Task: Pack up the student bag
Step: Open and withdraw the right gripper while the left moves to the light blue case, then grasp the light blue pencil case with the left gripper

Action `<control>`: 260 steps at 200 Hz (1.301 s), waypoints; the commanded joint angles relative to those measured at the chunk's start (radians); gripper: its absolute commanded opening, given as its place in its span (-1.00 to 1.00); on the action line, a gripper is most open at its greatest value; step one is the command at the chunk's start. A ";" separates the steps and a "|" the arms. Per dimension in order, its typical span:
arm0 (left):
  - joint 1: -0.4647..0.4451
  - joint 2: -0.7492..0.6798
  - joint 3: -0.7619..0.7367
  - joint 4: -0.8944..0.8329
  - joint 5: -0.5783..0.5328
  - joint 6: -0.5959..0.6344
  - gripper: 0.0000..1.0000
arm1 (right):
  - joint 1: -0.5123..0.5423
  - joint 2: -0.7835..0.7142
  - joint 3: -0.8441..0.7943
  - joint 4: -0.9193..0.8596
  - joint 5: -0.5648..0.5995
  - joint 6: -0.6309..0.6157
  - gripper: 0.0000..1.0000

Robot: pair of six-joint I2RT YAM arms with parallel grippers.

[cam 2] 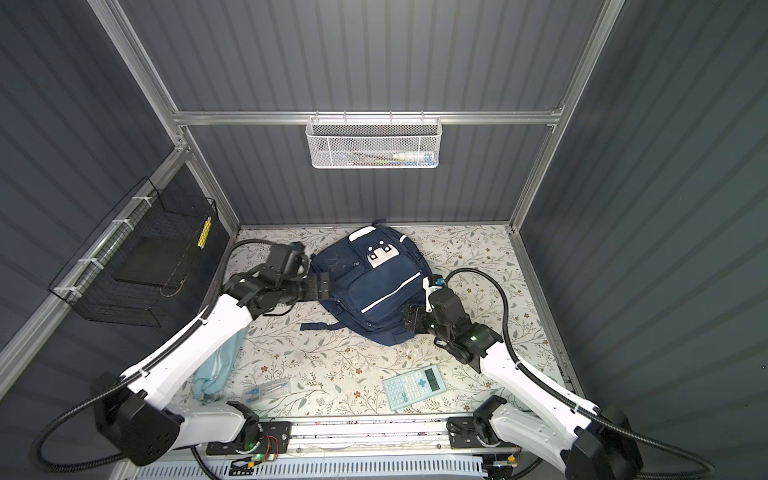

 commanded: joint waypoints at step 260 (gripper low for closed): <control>0.492 0.297 -0.308 0.248 0.132 -0.070 -0.60 | 0.066 0.401 0.113 0.368 -0.471 -0.058 0.59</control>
